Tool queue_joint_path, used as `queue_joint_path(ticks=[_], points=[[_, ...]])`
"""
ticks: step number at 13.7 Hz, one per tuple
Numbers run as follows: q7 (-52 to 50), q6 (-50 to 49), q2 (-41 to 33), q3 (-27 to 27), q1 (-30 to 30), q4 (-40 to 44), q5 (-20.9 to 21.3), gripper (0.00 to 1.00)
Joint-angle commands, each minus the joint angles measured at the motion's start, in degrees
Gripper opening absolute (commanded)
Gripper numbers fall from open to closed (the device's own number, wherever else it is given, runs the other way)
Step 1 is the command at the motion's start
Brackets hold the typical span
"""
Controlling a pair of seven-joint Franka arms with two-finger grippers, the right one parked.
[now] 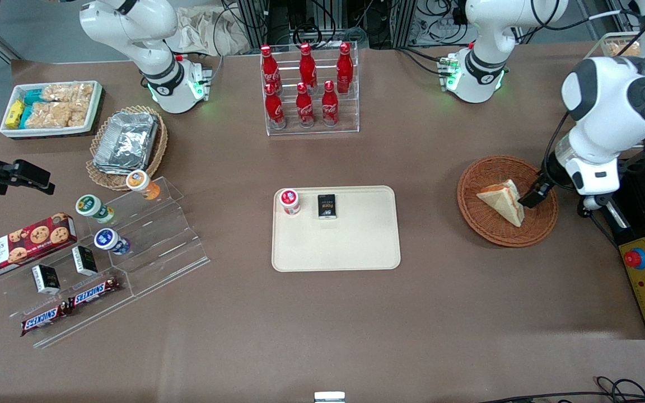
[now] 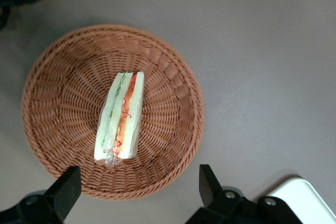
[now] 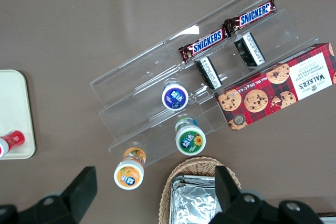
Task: Place sandwich from basket to tray
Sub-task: 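Lower the open left gripper over the wrapped sandwich in the basket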
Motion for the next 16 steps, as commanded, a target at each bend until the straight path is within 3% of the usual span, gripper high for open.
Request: queue_joint_path(ticks=[1,14,15,16], points=[[-4.0,9.8,-0.3,0.1,-0.4,-8.3,0.8,1.00],[-5.4,21.9,10.4,0.2,-0.4,-12.3,0.9,0.98],[-5.4,21.9,10.5,0.1,-0.4,-12.2,0.9,0.85],[-5.4,21.9,10.8,0.1,-0.4,-12.0,0.9,0.60]])
